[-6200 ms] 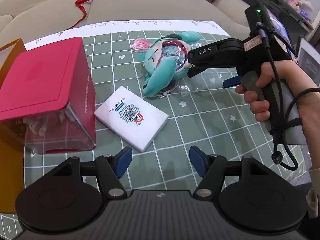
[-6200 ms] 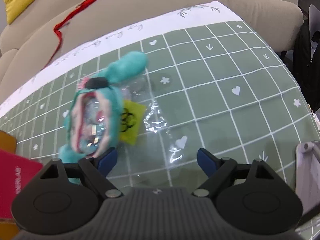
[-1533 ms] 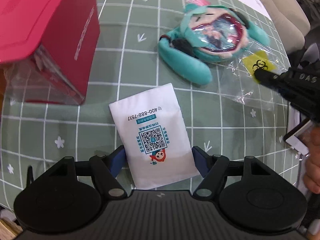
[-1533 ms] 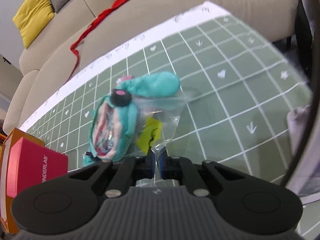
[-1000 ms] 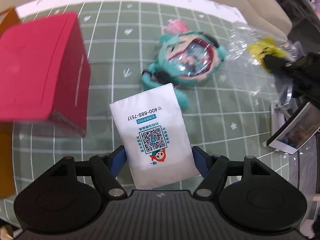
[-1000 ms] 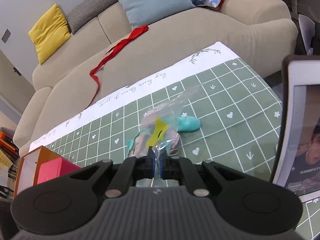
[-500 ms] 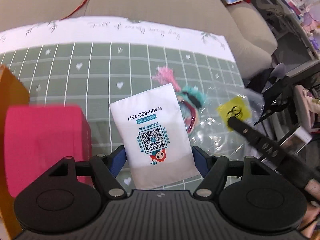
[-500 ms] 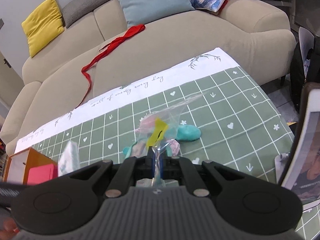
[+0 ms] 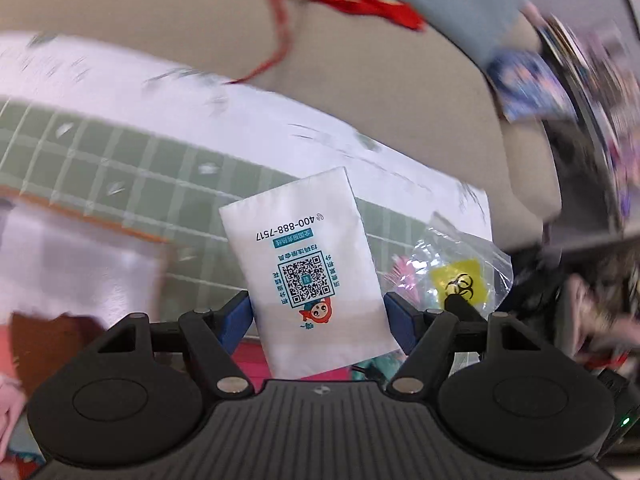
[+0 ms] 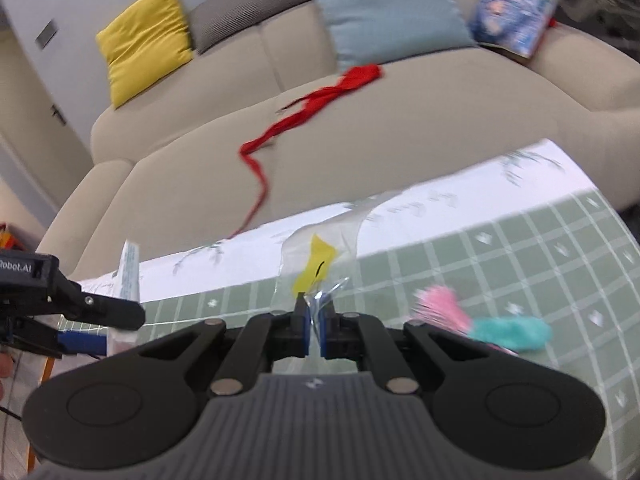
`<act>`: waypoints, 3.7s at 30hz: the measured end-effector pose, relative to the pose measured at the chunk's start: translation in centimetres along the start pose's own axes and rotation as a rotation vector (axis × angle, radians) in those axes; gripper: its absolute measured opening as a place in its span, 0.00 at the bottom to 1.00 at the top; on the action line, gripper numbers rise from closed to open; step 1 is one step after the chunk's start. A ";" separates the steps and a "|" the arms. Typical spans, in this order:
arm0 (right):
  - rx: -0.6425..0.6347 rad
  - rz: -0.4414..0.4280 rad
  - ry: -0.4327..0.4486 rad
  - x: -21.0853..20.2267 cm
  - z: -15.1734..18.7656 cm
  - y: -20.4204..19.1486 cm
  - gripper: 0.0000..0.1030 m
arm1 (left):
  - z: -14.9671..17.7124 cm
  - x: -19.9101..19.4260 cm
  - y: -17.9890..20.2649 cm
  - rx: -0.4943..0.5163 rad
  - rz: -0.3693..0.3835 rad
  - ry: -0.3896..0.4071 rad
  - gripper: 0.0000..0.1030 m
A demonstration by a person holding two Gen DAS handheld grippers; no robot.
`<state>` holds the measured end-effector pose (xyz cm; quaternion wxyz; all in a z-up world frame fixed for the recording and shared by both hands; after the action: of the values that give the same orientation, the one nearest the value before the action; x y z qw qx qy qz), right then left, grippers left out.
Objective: Organize soft objects
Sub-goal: 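Carry the white card and plastic bag with both tools over the orange box, then open the left tool to drop the card while the right tool releases the bag, then withdraw both open tools from the box toward the teal plush doll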
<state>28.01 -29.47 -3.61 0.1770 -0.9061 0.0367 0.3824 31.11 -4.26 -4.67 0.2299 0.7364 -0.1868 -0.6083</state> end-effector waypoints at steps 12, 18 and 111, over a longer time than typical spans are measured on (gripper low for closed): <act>-0.145 -0.141 -0.030 2.2 -0.1 -16.7 0.01 | 0.5 -7.9 -11.5 -0.003 -0.144 0.094 0.79; -0.268 -0.241 -0.065 0.8 2.3 -23.9 0.01 | 2.2 -10.7 -13.7 0.081 -0.197 0.096 0.79; -0.439 -0.087 -0.113 -8.9 5.1 -17.2 0.51 | 14.6 -18.7 2.1 0.444 -0.265 0.402 0.87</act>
<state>21.78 -12.20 4.45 -0.0062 -0.9008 -0.0966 0.4233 13.24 2.81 9.43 0.0148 0.8917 -0.1681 -0.4199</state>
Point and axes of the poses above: each gripper's, at about its wrist camera, not at the fingertips, and x roughly the way its jaws point, y to its right, z to its underside, the point moved 4 cm from there along x, roughly the way its jaws point, and after that the axes turned 5 degrees about z, right-handed, at the moved point
